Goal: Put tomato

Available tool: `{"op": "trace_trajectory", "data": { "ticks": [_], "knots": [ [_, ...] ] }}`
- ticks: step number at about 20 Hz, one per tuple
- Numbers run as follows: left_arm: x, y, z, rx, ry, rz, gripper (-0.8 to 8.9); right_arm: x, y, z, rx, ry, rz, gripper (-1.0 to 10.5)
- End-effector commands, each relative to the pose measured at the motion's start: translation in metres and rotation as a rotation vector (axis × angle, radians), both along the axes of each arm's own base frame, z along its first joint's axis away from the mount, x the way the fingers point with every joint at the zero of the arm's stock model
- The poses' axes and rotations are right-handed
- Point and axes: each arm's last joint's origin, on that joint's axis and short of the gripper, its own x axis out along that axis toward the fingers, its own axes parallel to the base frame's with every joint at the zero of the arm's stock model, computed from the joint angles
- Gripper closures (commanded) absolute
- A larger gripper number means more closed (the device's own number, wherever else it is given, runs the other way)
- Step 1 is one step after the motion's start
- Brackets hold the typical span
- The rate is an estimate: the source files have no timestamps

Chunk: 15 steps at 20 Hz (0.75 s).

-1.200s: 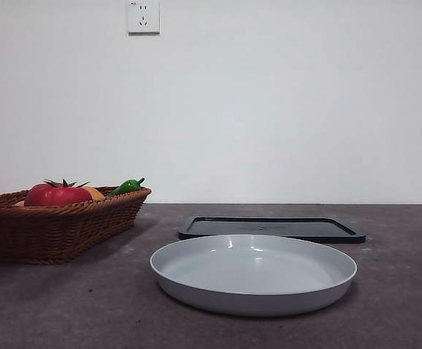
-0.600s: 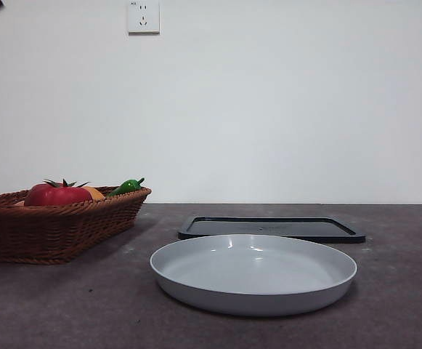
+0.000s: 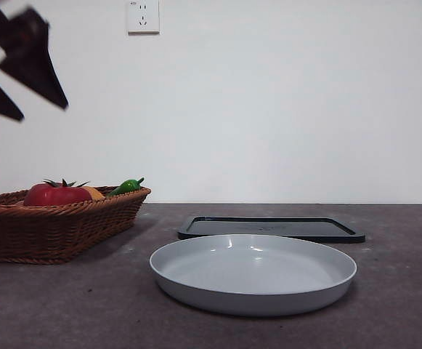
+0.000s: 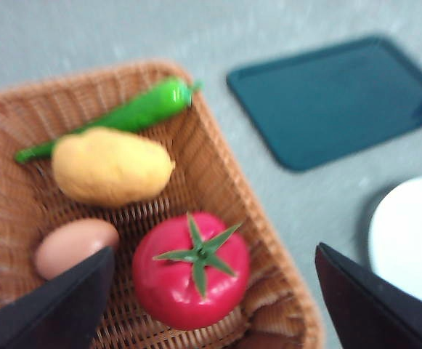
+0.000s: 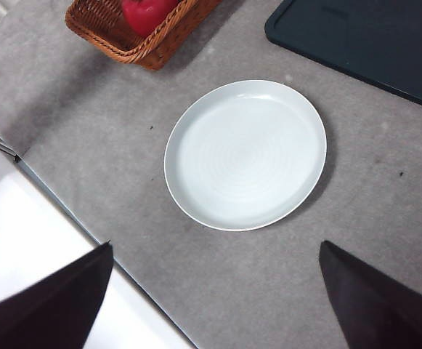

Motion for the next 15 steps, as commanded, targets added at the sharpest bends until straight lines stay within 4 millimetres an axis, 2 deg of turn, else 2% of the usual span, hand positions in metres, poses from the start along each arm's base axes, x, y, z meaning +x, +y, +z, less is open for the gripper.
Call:
{"op": "trace_trajectory", "data": {
  "ticks": [1, 7, 15],
  "knots": [
    [0.017, -0.003, -0.009, 0.045, -0.010, -0.033, 3.71, 0.001, 0.001, 0.005, 0.006, -0.021, 0.013, 4.9],
    [0.045, -0.007, -0.040, 0.061, 0.031, -0.043, 3.70, 0.001, 0.001, 0.005, 0.006, -0.021, 0.013, 4.9],
    [0.057, -0.009, -0.063, 0.097, 0.074, -0.070, 3.66, 0.001, 0.001, 0.005, 0.006, -0.022, 0.013, 4.9]
  ]
}}
